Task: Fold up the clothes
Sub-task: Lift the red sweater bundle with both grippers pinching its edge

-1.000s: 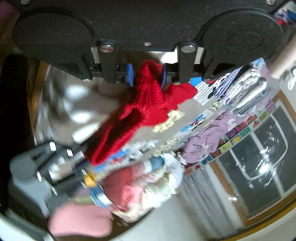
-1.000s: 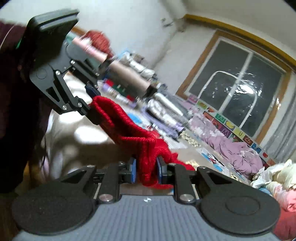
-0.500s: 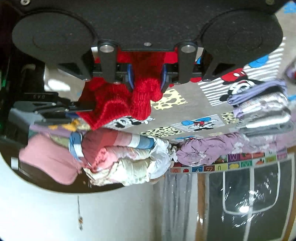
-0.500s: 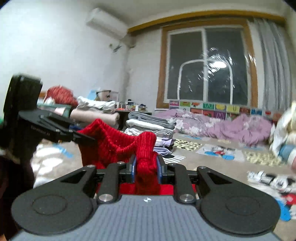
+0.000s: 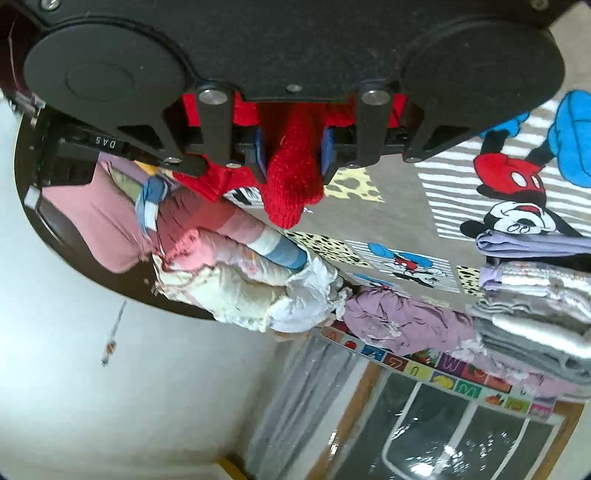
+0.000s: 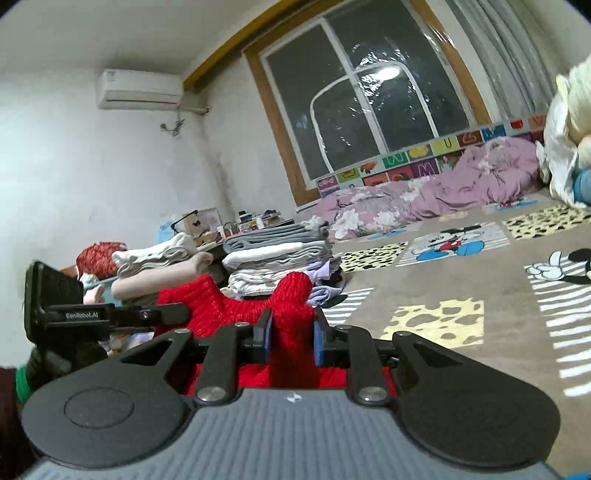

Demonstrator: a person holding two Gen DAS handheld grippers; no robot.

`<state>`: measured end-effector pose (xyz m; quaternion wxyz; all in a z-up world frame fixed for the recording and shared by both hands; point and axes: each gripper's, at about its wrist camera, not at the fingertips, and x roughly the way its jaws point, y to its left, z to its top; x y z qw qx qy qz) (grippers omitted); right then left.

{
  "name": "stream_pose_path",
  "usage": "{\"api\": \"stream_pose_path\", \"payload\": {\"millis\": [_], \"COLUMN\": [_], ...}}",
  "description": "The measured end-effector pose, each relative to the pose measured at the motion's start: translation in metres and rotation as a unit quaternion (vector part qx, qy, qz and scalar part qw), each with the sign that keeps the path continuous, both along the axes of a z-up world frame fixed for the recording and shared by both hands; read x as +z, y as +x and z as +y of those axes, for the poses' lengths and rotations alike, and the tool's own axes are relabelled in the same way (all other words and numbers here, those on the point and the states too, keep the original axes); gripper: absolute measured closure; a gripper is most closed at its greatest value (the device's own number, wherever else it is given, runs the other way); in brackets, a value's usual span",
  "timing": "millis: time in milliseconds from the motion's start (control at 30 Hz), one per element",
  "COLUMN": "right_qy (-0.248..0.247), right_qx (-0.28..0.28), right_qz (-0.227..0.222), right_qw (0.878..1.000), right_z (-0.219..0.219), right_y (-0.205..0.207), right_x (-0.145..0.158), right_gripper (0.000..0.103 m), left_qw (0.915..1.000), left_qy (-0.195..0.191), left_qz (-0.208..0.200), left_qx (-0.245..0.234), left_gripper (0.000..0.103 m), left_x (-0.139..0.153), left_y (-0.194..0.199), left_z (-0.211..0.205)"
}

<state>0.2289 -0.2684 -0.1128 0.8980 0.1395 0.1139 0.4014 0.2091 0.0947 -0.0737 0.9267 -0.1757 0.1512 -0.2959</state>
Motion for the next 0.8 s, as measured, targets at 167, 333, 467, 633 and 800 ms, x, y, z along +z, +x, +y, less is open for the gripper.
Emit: {"api": "stream_pose_path", "payload": {"millis": [167, 333, 467, 633, 800], "right_qy": [0.026, 0.041, 0.051, 0.055, 0.05], "right_qx": [0.0, -0.002, -0.007, -0.011, -0.009], "right_qz": [0.032, 0.072, 0.12, 0.167, 0.198], "right_qw": [0.999, 0.997, 0.991, 0.984, 0.979], "right_z": [0.009, 0.016, 0.018, 0.02, 0.023], "right_y": [0.041, 0.073, 0.092, 0.11, 0.122], "right_x": [-0.008, -0.017, -0.027, -0.042, -0.057], "right_gripper": [0.081, 0.082, 0.082, 0.082, 0.081], "left_qw": [0.9994, 0.9981, 0.9962, 0.9925, 0.9901], "left_qy": [-0.032, -0.045, -0.04, -0.044, -0.039], "left_qz": [0.014, 0.042, 0.077, 0.112, 0.131], "left_qx": [0.001, -0.001, 0.006, 0.019, 0.032], "left_gripper": [0.076, 0.076, 0.076, 0.076, 0.076], "left_x": [-0.009, -0.018, -0.029, -0.044, -0.05], "left_y": [0.03, 0.055, 0.072, 0.089, 0.092], "left_z": [0.01, 0.016, 0.014, 0.014, 0.015]}}
